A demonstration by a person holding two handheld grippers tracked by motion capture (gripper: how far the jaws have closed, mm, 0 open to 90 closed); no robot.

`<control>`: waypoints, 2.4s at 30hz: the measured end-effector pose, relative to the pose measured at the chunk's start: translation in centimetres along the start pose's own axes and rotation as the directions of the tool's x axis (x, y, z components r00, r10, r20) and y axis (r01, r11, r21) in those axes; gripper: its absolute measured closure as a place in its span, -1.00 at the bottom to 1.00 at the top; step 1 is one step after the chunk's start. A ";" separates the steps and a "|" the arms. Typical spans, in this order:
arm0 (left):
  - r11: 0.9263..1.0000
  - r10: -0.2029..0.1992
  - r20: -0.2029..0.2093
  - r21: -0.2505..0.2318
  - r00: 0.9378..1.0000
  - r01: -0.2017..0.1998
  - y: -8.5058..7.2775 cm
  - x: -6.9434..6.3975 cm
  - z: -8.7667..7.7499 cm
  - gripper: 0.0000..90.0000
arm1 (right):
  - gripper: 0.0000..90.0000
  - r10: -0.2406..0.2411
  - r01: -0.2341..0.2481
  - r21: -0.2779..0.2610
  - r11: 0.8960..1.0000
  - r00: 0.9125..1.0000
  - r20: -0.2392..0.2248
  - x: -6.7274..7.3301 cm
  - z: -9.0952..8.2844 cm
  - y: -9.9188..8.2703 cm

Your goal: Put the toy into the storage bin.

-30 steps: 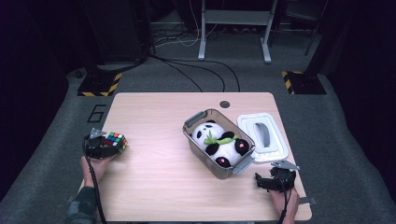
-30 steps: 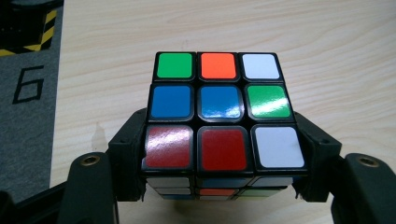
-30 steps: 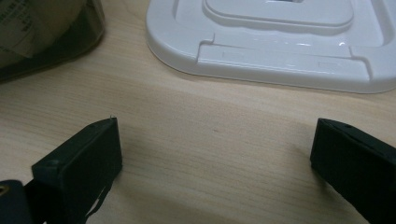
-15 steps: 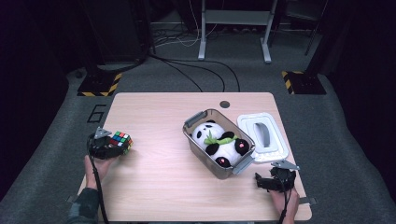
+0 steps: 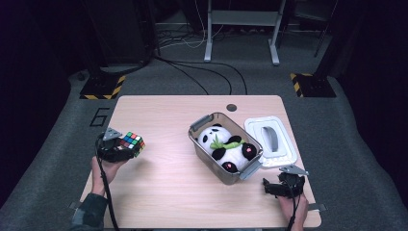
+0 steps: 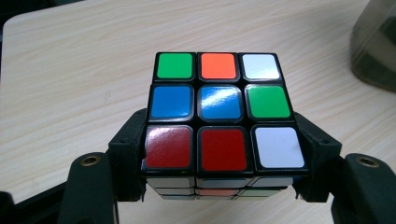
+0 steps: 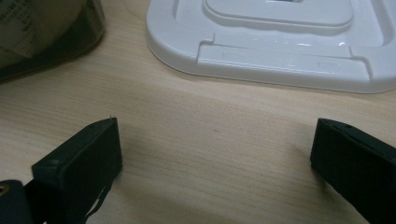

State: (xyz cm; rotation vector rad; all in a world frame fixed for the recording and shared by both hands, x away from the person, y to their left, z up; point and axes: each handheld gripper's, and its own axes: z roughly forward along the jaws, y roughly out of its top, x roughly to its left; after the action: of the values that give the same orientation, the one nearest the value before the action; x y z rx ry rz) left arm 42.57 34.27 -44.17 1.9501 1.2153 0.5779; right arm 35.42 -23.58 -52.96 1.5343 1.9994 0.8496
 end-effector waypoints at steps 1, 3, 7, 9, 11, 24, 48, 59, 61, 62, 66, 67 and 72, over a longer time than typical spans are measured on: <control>1.000 0.003 0.003 0.000 1.000 -0.003 0.2 -0.1 -0.1 -0.25 | -0.97 0.000 0.000 0.000 1.000 1.000 0.000 0.0 0.0 0.0; 1.000 0.009 0.013 -0.005 1.000 -0.009 0.6 -0.6 -0.3 -0.25 | -0.97 0.000 0.000 0.000 1.000 1.000 0.000 0.0 0.0 0.0; 1.000 0.025 0.025 -0.012 0.999 -0.025 1.4 -1.3 -0.5 -0.25 | -0.97 0.000 0.000 0.000 1.000 1.000 0.000 0.0 0.0 0.0; 1.000 0.026 0.030 -0.014 0.999 -0.026 1.8 -1.6 -0.5 -0.25 | -0.97 0.000 0.000 0.000 1.000 1.000 0.000 0.0 0.0 0.0; 0.999 0.028 0.035 -0.025 0.999 -0.027 2.2 -1.9 -0.5 -0.25 | -0.97 0.000 0.000 0.000 1.000 1.000 0.000 0.0 0.0 0.0; 0.998 0.056 0.074 -0.039 0.996 -0.054 4.9 -4.2 -0.6 -0.25 | -0.97 0.000 0.000 0.000 1.000 1.000 0.000 0.0 0.0 0.0; 0.987 0.149 0.142 -0.080 0.979 -0.139 9.6 -9.2 0.3 -0.25 | -0.97 0.000 0.000 0.000 1.000 1.000 0.000 0.0 0.0 0.0; 0.983 0.176 0.172 -0.091 0.969 -0.162 11.1 -11.5 1.4 -0.25 | -0.97 0.000 0.000 0.000 1.000 1.000 0.000 0.0 0.0 0.0; 0.982 0.178 0.178 -0.091 0.968 -0.164 11.3 -11.8 1.7 -0.25 | -0.97 0.000 0.000 0.000 1.000 1.000 0.000 0.0 0.0 0.0; 0.982 0.177 0.181 -0.091 0.967 -0.163 11.4 -12.0 1.8 -0.25 | -0.97 0.000 0.000 0.000 1.000 1.000 0.000 0.0 0.0 0.0; 0.982 0.181 0.197 -0.090 0.964 -0.166 11.8 -12.7 2.4 -0.25 | -0.97 0.000 0.000 0.000 1.000 1.000 0.000 0.0 0.0 0.0; 0.982 0.181 0.201 -0.088 0.963 -0.166 11.9 -12.9 2.4 -0.25 | -0.97 0.000 0.000 0.000 1.000 1.000 0.000 0.0 0.0 0.0; 0.980 0.194 0.218 -0.092 0.957 -0.177 12.5 -14.1 2.9 -0.25 | -0.97 0.000 0.000 0.000 1.000 1.000 0.000 0.0 0.0 0.0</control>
State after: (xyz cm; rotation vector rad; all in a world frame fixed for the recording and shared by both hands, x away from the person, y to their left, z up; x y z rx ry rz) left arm 45.27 17.31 -35.90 2.0203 0.8657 0.4708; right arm 35.42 -23.58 -52.96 1.5341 1.9991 0.8497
